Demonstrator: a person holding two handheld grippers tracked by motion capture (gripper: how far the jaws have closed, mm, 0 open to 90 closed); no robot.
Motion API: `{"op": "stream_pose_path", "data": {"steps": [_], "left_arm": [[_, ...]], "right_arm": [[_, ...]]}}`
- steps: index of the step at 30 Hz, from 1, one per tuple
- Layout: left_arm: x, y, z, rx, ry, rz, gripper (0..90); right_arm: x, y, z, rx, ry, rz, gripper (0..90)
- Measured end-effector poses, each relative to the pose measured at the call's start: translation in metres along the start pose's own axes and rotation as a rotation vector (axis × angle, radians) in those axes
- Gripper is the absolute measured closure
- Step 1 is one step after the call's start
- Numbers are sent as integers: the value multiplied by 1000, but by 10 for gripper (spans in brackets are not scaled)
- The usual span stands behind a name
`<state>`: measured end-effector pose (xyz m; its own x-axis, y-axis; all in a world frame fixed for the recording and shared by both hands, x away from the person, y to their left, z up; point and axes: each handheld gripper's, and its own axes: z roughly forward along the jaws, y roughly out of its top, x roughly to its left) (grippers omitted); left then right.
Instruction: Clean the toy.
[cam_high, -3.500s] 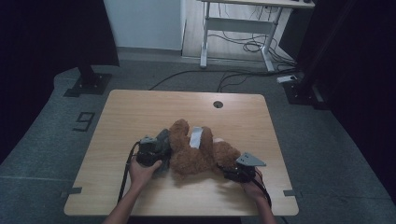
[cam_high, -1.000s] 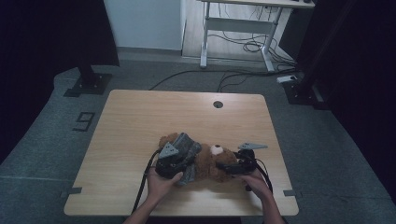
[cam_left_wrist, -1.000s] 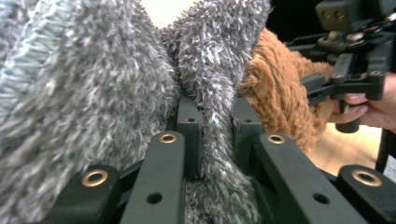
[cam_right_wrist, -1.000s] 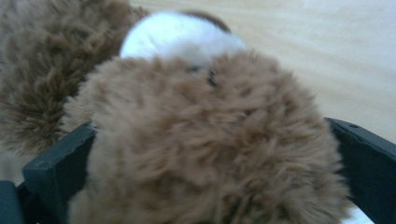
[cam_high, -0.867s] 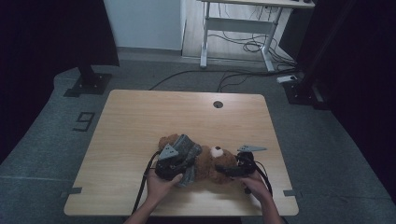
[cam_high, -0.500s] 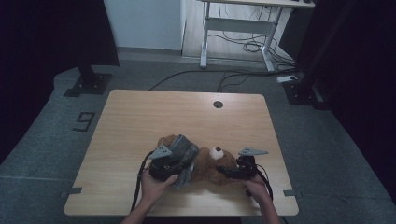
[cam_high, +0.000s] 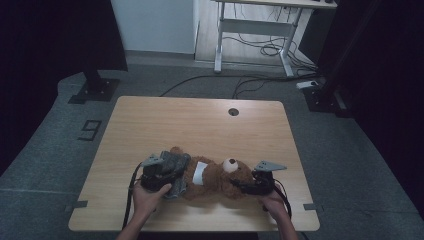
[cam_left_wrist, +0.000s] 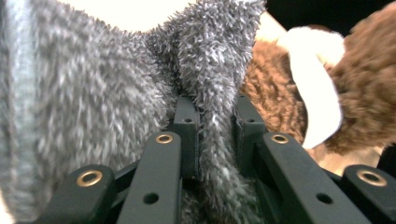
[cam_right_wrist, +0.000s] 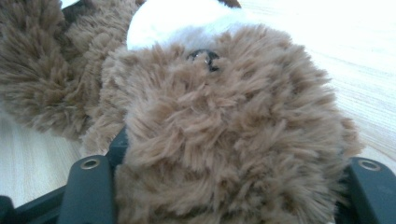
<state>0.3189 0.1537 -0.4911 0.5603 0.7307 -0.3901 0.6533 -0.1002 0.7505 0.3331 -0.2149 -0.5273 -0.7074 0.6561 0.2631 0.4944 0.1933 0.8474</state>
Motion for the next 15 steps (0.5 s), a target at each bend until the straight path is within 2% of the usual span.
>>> {"op": "stream_pose_path", "data": {"steps": [4, 7, 9, 13, 15], "left_arm": [[-1, 4, 6, -13, -5, -27, 759], [-1, 7, 10, -41, -9, -42, 763], [1, 9, 11, -60, -2, -42, 765], [9, 18, 10, -85, -10, -51, 764], [15, 27, 13, -90, 6, -57, 763]], "right_arm": [[7, -1, 0, -30, -21, -27, 378], [12, 1, 1, -58, -44, -50, 412], [17, 3, 2, -98, -66, -58, 435], [28, 14, 3, -182, -100, -122, 446], [33, 23, 7, -217, -142, -175, 446]]}}
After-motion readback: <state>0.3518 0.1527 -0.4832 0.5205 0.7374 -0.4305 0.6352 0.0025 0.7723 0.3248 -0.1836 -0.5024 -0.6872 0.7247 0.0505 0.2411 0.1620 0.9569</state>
